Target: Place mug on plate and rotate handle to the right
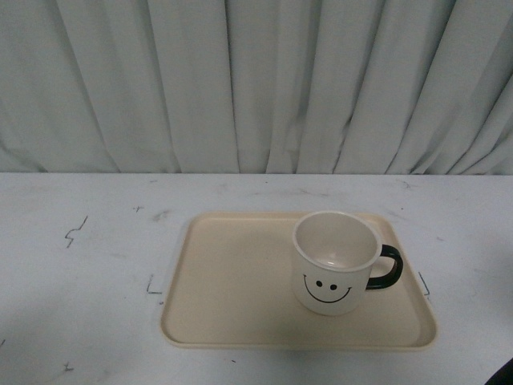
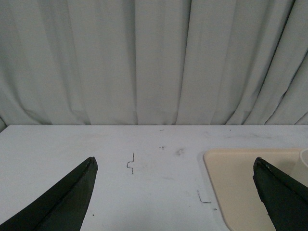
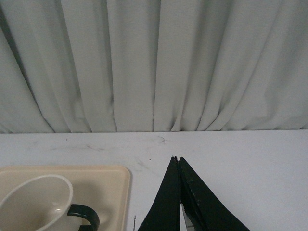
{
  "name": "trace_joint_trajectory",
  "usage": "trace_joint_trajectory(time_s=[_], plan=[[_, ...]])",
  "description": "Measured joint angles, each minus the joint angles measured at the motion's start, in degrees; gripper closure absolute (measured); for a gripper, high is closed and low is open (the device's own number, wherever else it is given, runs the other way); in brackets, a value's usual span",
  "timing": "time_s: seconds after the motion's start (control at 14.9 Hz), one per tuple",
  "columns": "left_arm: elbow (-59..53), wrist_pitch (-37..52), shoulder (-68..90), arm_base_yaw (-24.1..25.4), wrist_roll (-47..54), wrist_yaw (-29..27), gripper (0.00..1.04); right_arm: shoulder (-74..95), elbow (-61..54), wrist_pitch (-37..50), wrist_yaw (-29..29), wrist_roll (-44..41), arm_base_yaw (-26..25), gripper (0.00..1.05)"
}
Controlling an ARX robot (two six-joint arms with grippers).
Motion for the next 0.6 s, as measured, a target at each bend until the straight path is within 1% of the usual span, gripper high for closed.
trace_joint_trajectory(time_s=[0.07, 0.13, 0.27, 0.6], plan=[[0.00, 0.02, 0.00, 0.00, 0.00, 0.00, 0.07, -2.51, -1.51, -0.11, -2.08, 0.00, -2.71, 1.03], [0.00, -0.02, 0.00, 0.00, 0.00, 0.00, 0.07, -2.64, -3.34, 3.58, -1.97, 0.04, -3.41, 1.03], [0.00, 0.00, 0.00, 0.00, 0.00, 0.00, 0.07, -7.19, -6.75, -1.53, -2.69, 0.04, -2.99, 1.03], [0.00, 0.00, 0.00, 0.00, 0.00, 0.00, 0.07, -24.30, -9.62, -14.03, -2.64, 0.04, -2.99, 1.03]])
